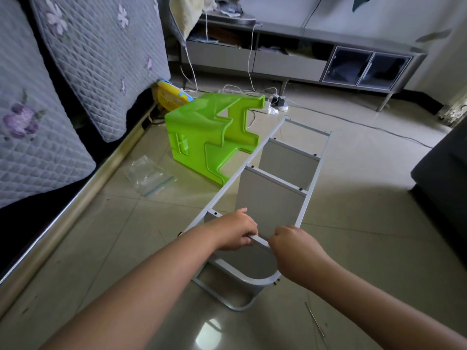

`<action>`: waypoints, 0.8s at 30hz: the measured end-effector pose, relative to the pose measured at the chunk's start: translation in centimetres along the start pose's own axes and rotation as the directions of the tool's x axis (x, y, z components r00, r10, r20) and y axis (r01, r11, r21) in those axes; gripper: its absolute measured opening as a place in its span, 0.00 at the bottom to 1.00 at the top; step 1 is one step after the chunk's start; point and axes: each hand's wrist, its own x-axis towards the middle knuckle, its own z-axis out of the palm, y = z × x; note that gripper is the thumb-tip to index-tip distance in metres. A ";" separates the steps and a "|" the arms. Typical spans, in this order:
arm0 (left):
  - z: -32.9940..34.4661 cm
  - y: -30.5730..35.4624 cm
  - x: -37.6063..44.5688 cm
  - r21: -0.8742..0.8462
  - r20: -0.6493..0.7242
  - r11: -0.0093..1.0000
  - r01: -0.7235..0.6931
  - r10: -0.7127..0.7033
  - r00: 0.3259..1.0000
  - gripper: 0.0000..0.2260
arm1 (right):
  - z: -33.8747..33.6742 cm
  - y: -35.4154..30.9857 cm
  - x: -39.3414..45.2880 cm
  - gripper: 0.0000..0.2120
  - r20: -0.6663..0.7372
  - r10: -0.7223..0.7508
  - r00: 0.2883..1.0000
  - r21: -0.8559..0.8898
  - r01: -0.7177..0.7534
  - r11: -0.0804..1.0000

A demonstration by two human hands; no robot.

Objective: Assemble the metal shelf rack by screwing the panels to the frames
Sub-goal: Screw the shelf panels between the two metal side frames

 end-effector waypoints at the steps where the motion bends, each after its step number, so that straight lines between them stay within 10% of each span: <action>1: 0.0 0.0 0.0 0.000 -0.004 1.000 0.002 -0.002 1.000 0.11 | -0.3 -0.1 0.1 0.12 0.019 -0.016 1.000 -0.024 0.017 1.000; 24: -0.6 0.3 0.0 -0.013 0.018 0.999 0.034 -0.034 0.999 0.12 | -1.2 0.1 0.7 0.12 0.095 -0.098 0.991 -0.075 0.105 0.992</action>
